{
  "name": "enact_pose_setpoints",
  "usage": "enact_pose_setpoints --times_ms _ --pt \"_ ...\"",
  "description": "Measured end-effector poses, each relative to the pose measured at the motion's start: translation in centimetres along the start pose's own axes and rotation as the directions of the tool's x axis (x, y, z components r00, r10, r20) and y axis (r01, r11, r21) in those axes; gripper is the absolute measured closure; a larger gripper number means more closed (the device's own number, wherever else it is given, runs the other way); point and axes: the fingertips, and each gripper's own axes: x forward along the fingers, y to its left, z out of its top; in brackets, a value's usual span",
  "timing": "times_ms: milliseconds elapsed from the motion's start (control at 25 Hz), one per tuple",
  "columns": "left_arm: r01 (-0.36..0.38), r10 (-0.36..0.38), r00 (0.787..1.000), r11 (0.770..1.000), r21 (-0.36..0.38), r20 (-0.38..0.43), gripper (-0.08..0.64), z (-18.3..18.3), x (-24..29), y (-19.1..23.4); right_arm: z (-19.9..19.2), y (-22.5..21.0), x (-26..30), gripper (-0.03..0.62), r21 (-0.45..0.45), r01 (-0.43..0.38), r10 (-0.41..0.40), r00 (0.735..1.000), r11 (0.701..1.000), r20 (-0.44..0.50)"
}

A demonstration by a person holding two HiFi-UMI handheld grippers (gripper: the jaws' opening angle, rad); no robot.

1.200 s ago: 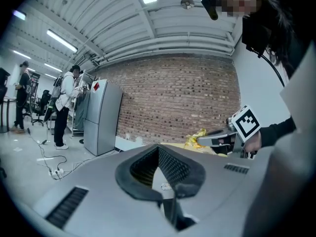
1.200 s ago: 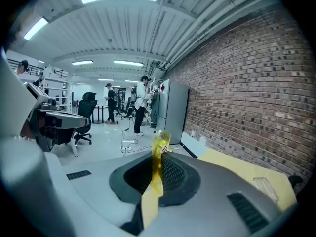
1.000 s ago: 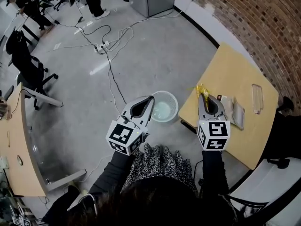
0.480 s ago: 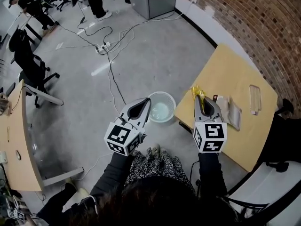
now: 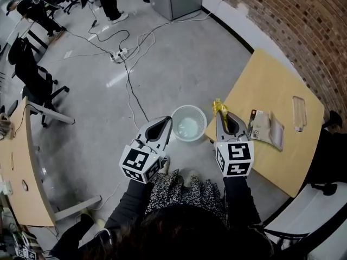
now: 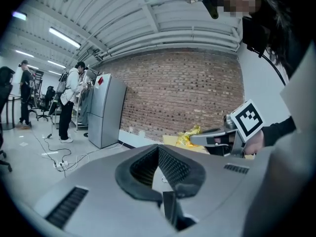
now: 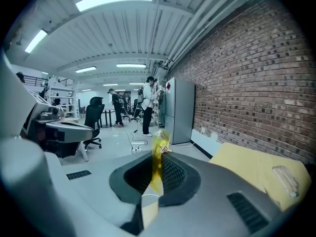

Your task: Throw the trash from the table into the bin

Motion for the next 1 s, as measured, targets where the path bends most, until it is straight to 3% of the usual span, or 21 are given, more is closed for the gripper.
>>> enact_pose_setpoints --times_ms 320,480,840,1000 --pt "0.111 -0.11 0.992 0.994 0.015 -0.068 0.554 -2.3 0.3 6.8 -2.7 3.5 5.1 0.575 0.077 0.112 -0.108 0.992 0.991 -0.059" --pt "0.211 -0.206 0.974 0.976 0.051 -0.094 0.554 -3.2 1.4 8.9 -4.0 4.7 7.7 0.575 0.107 0.151 -0.143 0.987 0.983 -0.078" --pt "0.322 -0.313 0.946 0.937 0.133 -0.083 0.554 -5.3 5.1 10.3 -8.6 7.8 12.9 0.575 0.089 0.147 -0.137 0.984 0.985 -0.11" --pt "0.332 -0.324 0.943 0.937 0.11 -0.08 0.554 -8.8 6.5 10.3 -12.9 8.4 14.5 0.575 0.118 0.121 -0.105 0.985 0.986 -0.136"
